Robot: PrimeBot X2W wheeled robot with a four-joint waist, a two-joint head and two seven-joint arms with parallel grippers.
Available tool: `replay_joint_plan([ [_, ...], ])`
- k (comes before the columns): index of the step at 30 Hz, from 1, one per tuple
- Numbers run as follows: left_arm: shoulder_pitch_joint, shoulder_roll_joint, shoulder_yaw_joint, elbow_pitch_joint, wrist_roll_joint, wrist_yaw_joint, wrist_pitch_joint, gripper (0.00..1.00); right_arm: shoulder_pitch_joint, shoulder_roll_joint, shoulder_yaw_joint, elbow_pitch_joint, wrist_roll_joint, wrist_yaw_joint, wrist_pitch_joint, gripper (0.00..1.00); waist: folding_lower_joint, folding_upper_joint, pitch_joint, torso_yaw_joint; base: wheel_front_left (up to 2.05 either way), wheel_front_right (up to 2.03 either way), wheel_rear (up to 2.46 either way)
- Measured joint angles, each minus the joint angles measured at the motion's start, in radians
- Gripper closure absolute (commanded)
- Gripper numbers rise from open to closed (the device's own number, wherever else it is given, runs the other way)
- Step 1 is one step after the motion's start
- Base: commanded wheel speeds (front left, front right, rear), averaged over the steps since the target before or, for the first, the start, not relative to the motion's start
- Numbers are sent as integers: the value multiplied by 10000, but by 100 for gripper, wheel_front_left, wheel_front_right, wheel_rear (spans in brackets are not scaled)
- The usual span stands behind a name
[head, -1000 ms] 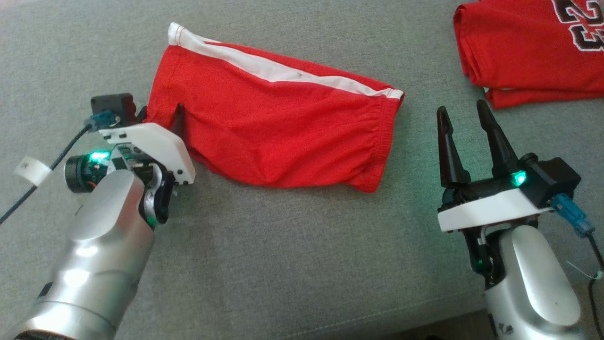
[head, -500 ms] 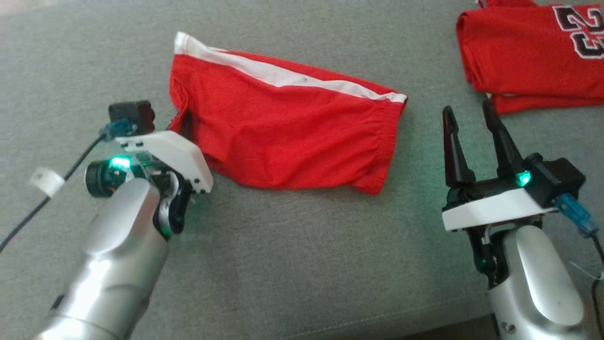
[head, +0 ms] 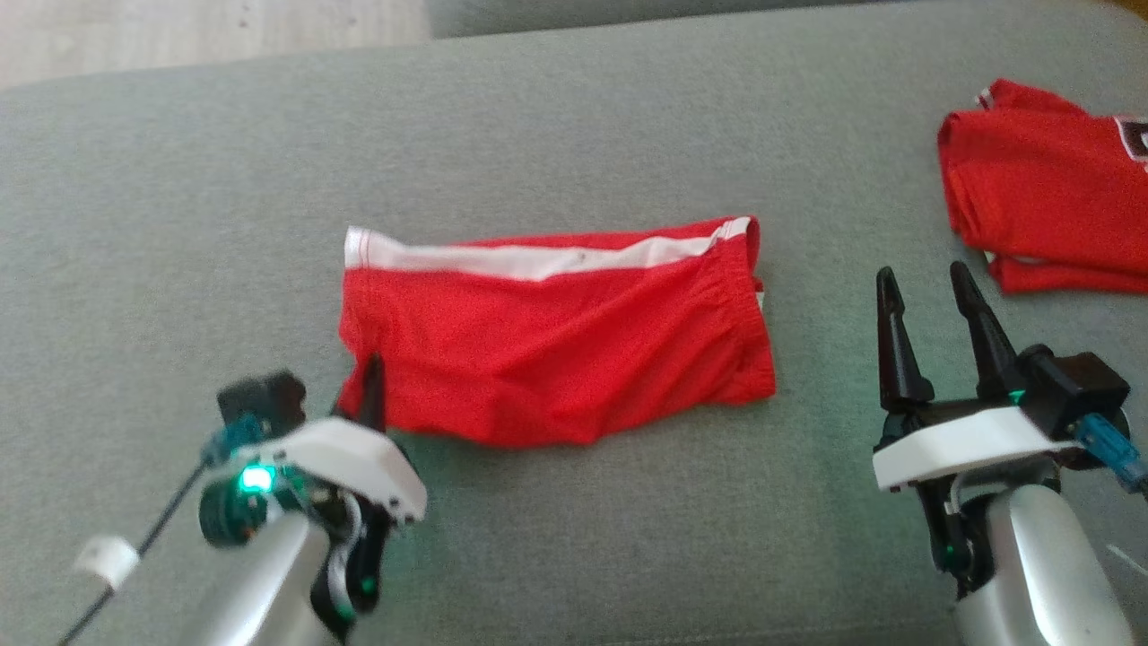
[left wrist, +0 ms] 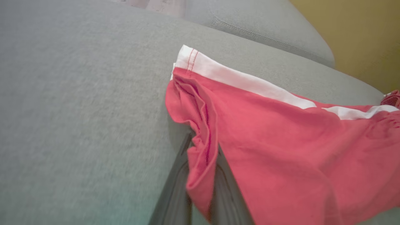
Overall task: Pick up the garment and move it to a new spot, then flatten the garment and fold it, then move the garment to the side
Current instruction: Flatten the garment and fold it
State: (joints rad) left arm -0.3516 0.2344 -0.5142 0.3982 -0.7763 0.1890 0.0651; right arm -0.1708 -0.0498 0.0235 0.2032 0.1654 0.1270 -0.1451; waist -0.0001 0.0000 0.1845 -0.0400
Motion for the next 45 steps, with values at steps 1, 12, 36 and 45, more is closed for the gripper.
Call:
replay_joint_plan([
  [1,261,-8,0,-182,-21,92,-54,100,61,0,-35,-19,0,2,35,0,0,0,-73,86,0,0,0],
  [12,1417,-284,242,-846,-301,573,-978,42,408,13,-73,-343,-8,2,433,0,0,0,-446,358,0,0,0],
  [36,3474,577,581,-2374,1081,897,-3055,0,1442,23,-102,-6,368,2,756,0,0,0,-1699,749,0,0,0],
  [45,3516,560,594,-2500,1195,930,-3060,0,1079,25,303,470,370,2,1342,0,1,0,-1732,1011,0,0,0],
])
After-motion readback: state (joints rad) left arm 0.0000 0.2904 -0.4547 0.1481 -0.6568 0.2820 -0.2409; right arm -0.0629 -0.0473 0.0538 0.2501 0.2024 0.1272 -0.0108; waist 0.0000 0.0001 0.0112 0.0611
